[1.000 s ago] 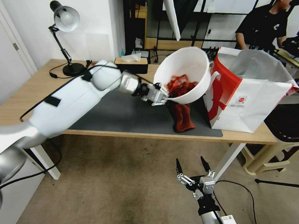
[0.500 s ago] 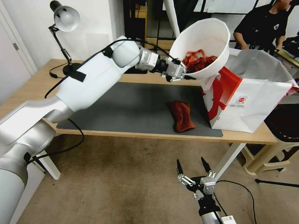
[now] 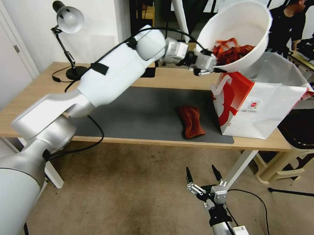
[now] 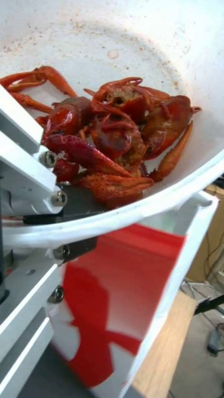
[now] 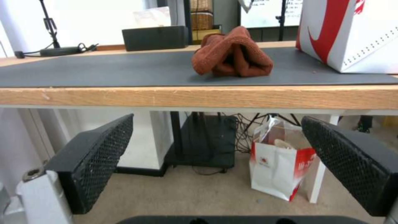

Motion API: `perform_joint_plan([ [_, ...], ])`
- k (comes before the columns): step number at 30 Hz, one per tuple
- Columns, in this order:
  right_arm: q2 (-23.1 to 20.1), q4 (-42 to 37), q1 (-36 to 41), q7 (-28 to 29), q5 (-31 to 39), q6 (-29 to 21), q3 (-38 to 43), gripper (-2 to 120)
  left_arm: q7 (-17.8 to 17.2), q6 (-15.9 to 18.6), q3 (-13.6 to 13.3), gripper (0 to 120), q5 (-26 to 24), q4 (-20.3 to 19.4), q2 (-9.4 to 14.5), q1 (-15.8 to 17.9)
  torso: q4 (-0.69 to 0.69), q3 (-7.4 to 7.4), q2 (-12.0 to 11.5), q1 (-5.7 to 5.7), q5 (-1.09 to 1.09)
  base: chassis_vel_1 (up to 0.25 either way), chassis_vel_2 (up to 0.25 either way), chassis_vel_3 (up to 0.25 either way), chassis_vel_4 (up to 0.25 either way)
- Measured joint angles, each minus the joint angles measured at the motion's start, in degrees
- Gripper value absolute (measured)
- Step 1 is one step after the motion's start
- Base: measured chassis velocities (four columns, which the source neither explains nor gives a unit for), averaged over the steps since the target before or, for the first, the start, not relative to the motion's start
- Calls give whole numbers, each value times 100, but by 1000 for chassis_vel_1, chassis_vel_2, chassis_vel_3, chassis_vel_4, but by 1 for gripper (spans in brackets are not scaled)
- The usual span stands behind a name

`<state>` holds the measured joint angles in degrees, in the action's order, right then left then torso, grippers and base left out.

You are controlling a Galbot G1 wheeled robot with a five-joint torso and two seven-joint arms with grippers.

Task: Sweep shrimp from table into container with towel, then put container into takeout bag.

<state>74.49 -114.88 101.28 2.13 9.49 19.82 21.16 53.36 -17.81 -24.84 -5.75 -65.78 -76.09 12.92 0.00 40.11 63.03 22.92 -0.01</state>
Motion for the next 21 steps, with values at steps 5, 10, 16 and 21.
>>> perform_joint_plan([
  [5, 7, -7, 18, 1, 18, -1, 62, 100, -108, -17, -48, 0, 46, 234, -379, 139, 0, 0, 0, 0, 0, 0, 0, 0, 0],
  [10, 51, -6, 32, -4, 21, 11, 83, 100, -264, -82, -144, 0, 78, 425, -769, 228, 1, 0, 0, 0, -1, 0, 0, 0, 0],
  [16, 48, 8, 34, -13, 37, 34, 118, 100, -359, -94, -210, 0, 81, 595, -1072, 325, 0, 0, 0, 0, 0, 0, 0, 0, 0],
  [21, 39, 13, 19, -14, 61, 34, 138, 100, -364, -120, -311, 0, 115, 792, -1314, 345, 0, 0, 0, 0, 0, 0, 0, 0, 0],
])
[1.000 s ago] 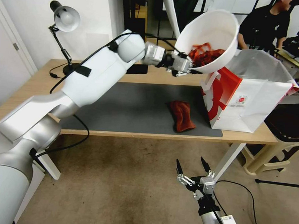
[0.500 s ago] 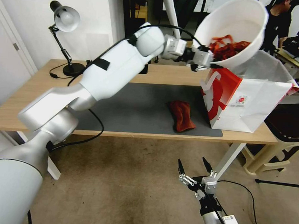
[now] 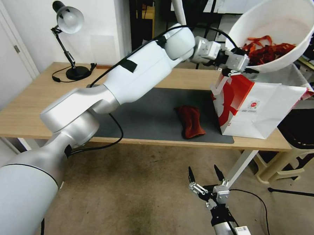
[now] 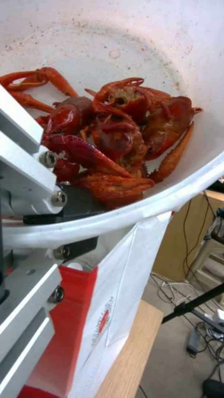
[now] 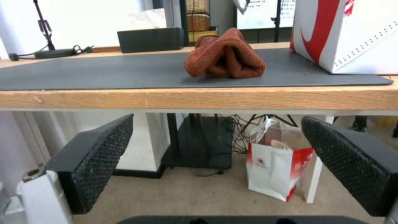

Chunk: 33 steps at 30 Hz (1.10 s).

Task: Sweep shrimp from table into container with towel, then put container into takeout bag.

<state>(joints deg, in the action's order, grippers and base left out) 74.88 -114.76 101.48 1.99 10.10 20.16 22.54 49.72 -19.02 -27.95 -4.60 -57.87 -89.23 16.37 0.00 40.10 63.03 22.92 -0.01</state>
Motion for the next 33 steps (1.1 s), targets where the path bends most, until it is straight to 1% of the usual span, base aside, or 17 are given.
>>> perform_joint_plan([
  [3, -4, 12, 3, -2, 11, 10, 18, 100, 1, -17, -34, 0, 24, 84, -75, 12, 1, 0, 0, 0, 0, 0, 0, 0, 0],
  [10, -3, 27, 13, -14, 20, 35, 34, 100, 10, 18, -106, 0, 30, 97, -115, 67, 0, 0, 0, 0, 1, 0, 0, 0, 0],
  [16, -2, 23, 12, -15, 19, 37, 26, 100, -15, 206, -179, 0, 50, -11, -80, 95, 0, 0, 0, 0, 1, 0, 0, 0, 0],
  [18, -13, 21, 9, -15, 19, 37, 33, 100, -44, 252, -204, 7, 58, -55, -48, 95, -1, 0, 0, 0, 1, 0, 0, 0, 0],
  [20, -19, 20, 4, -15, 21, 37, 37, 100, -59, 280, -215, 17, 70, -63, -33, 98, 0, 0, 0, 0, 1, 0, 0, 0, 0],
  [21, -19, 20, 4, -15, 21, 37, 37, 100, -59, 280, -215, 17, 70, -63, -33, 98, 0, 0, 0, 0, 1, 0, 0, 0, 0],
  [22, -19, 20, -1, -15, 21, 37, 37, 100, -66, 297, -216, 23, 71, -64, -30, 103, 0, 0, 0, 0, 1, 0, 0, 0, 0],
  [24, -17, 22, -7, -15, 21, 37, 29, 100, -92, 333, -219, 32, 75, -68, -28, 111, -1, 0, 0, 0, 1, 0, 0, 0, 0],
  [25, -17, 22, -7, -15, 21, 37, 29, 100, -92, 333, -219, 32, 75, -68, -28, 111, -1, 0, 0, 0, 1, 0, 0, 0, 0],
  [26, -16, 26, -8, -15, 22, 37, 20, 100, -112, 344, -222, 39, 75, -69, -29, 117, 0, 0, 0, 0, 1, 0, 0, 0, 0],
  [28, -17, 38, -11, -15, 21, 36, 16, 100, -144, 354, -222, 47, 70, -74, -33, 121, 0, 0, 0, 0, 1, 0, 0, 0, 0],
  [29, -17, 38, -11, -15, 21, 36, 16, 100, -144, 354, -222, 47, 70, -74, -33, 121, 0, 0, 0, 0, 1, 0, 0, 0, 0],
  [32, -25, 46, -17, -17, 27, 36, 15, 100, -172, 379, -222, 58, 67, -95, -31, 121, 0, 0, 0, 0, 1, 0, 0, 0, 0],
  [33, -25, 46, -17, -17, 27, 36, 15, 100, -172, 379, -222, 58, 67, -95, -31, 121, 0, 0, 0, 0, 1, 0, 0, 0, 0],
])
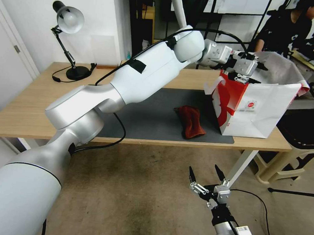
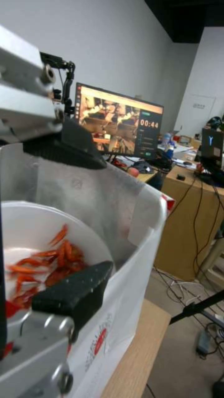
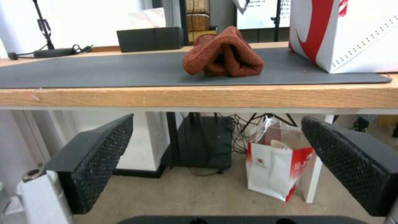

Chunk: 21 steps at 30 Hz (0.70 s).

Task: Sweep shrimp from table into container with towel, then put container into takeout bag.

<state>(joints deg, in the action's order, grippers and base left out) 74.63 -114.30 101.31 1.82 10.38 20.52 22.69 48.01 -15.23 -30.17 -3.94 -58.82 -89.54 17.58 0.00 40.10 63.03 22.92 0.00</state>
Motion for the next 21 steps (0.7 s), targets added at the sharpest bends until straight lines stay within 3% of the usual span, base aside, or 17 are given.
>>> perform_joint_plan([
  [4, -5, 1, -2, -1, 8, -3, 0, 100, -17, 34, 0, 72, -13, -27, 10, 0, 0, 0, 0, -1, 0, 0, 0, 0, 0],
  [6, -12, 3, -5, -4, 13, -5, 0, 100, -37, 83, -2, 85, -51, -55, 35, 0, 0, 0, 0, 0, 0, 0, 0, 0, 0],
  [12, -17, 3, -12, -7, 17, -9, -6, 100, -166, 246, -52, 99, -297, -113, 105, -1, 0, 0, 0, 0, 0, 0, 0, 0, 0],
  [15, -18, 3, -18, -11, 18, -13, -16, 100, -1208, 827, -360, 100, -1336, -424, 399, -66, 0, 0, 0, 0, 0, 0, 0, 0, 0],
  [16, -18, 3, -18, -11, 18, -13, -16, 100, -1208, 827, -360, 100, -1336, -424, 399, -66, 0, 0, 0, 0, 0, 0, 0, 0, 0],
  [17, -17, 2, -19, -15, 18, -13, -19, 100, -1755, 1103, -511, 100, -1959, -590, 529, -120, -1, 0, 0, 0, 0, 0, 0, 0, 0],
  [18, -17, 2, -19, -16, 18, -13, -22, 100, -2082, 1288, -580, 100, -2403, -701, 604, -165, -1, 0, 0, 0, 1, 0, 0, 0, 0],
  [19, -17, 2, -19, -16, 18, -13, -22, 100, -2082, 1288, -580, 100, -2403, -701, 604, -165, -1, 0, 0, 0, 1, 0, 0, 0, 0],
  [21, -9, 2, -15, -25, 18, -10, -42, 100, -3186, 1764, -726, 100, -3764, -1143, 796, -362, 1, 0, 0, 0, 0, 0, 0, 0, 0],
])
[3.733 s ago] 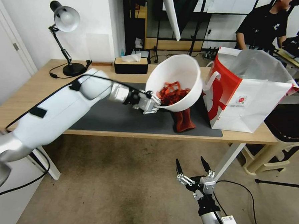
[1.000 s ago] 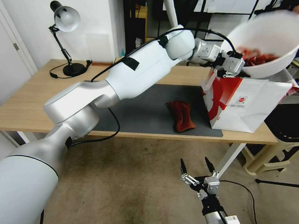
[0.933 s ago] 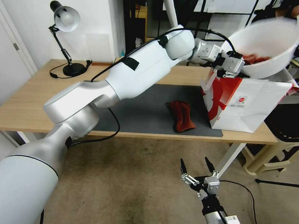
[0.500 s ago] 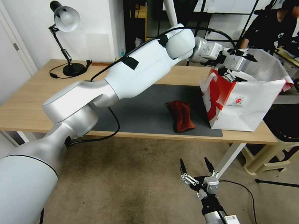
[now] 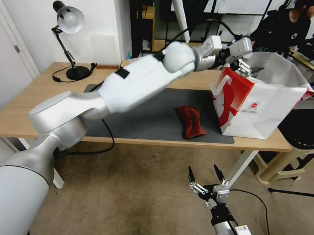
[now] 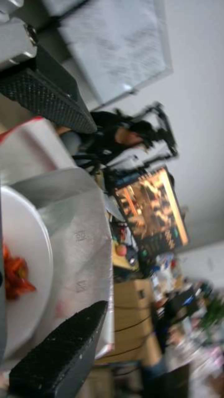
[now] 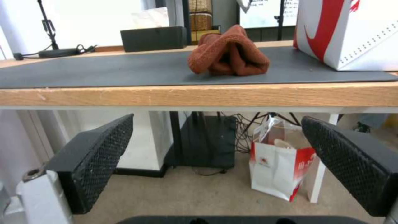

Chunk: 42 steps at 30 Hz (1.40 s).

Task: Sweep shrimp from table into container with towel, then put container into takeout bag.

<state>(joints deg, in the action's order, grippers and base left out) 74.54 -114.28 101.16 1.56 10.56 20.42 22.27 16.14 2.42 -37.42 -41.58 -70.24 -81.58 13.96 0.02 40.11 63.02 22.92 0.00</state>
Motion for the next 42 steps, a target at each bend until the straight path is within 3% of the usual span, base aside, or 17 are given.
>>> perform_joint_plan([
  [1, 0, 0, 0, 0, 0, 0, 0, 100, 0, 0, 0, 100, 0, 0, 0, 0, 0, 0, 0, 0, 0, 0, 0, 0, 0],
  [4, -9, -10, 14, -8, -1, 4, -22, 100, -2044, 662, 48, 100, -2082, -1188, 402, -485, 0, -1, 0, 0, 0, 0, 0, 0, 0],
  [5, -9, -10, 14, -8, -1, 4, -22, 100, -2044, 662, 48, 100, -2082, -1188, 402, -485, 0, -1, 0, 0, 0, 0, 0, 0, 0],
  [9, -8, -55, 27, -13, -14, 7, -40, 100, -3231, 720, 390, 100, -2653, -2490, 1070, -1389, -3, 0, 0, 0, 3, 0, 0, 0, 0],
  [13, -6, -81, 31, -10, -24, 4, -39, 100, -3538, 471, 660, 100, -2260, -3053, 1559, -2090, -1, 0, 0, -1, 1, 0, 0, 0, 0],
  [14, -6, -81, 31, -10, -24, 4, -39, 100, -3538, 471, 660, 100, -2260, -3053, 1559, -2090, -1, 0, 0, -1, 1, 0, 0, 0, 0],
  [19, 5, -155, 37, 6, -69, 34, -30, 100, -3664, 69, 1204, 100, -1397, -3728, 2369, -3438, -3, -1, 0, 0, 4, 0, 0, 0, 0],
  [21, 3, -200, 42, 23, -80, 71, -24, 100, -3637, -95, 1727, 100, -858, -4106, 2811, -4427, -5, -1, 0, -1, 2, 0, 0, 0, 0],
  [25, -10, -219, 38, 41, -91, 76, -36, 100, -3623, -208, 2192, 100, -552, -4330, 3039, -5145, -2, -1, 0, -1, 3, 0, 0, 0, 0],
  [27, -32, -240, 19, 87, -128, 77, -61, 100, -3618, -316, 2827, 100, -154, -4594, 3228, -6009, -1, -1, 1, -1, -1, 0, 0, 0, 0],
  [28, -32, -240, 19, 87, -128, 77, -61, 100, -3618, -316, 2827, 100, -154, -4594, 3228, -6009, -1, -1, 1, -1, -1, 0, 0, 0, 0],
  [30, -61, -259, -19, 161, -151, 68, -84, 100, -3543, -517, 3545, 100, 326, -4898, 3384, -7009, -1, -1, 1, -1, -2, 0, 0, 0, 0],
  [31, -61, -259, -19, 161, -151, 68, -84, 100, -3543, -517, 3545, 100, 326, -4898, 3384, -7009, -1, -1, 1, -1, -2, 0, 0, 0, 0],
  [34, -88, -267, -79, 240, -154, 50, -87, 100, -3327, -844, 4224, 100, 726, -5158, 3427, -8315, -4, -1, 1, -1, 4, 0, 0, 0, 0],
  [36, -90, -268, -93, 258, -155, 50, -87, 100, -3294, -894, 4299, 100, 776, -5175, 3420, -8441, -4, -1, 1, -2, -2, 0, 0, 0, 0],
  [38, -90, -298, -118, 379, -190, 44, -76, 100, -3140, -1210, 4602, 100, 1071, -5199, 3372, -9062, -5, -1, 1, -1, 2, 0, 0, 0, 0],
  [42, -11, -360, -31, 448, -263, 112, 7, 100, -3052, -1462, 4661, 100, 1302, -5097, 3300, -9245, -1, -1, 0, -1, -2, 0, 0, 0, 0],
])
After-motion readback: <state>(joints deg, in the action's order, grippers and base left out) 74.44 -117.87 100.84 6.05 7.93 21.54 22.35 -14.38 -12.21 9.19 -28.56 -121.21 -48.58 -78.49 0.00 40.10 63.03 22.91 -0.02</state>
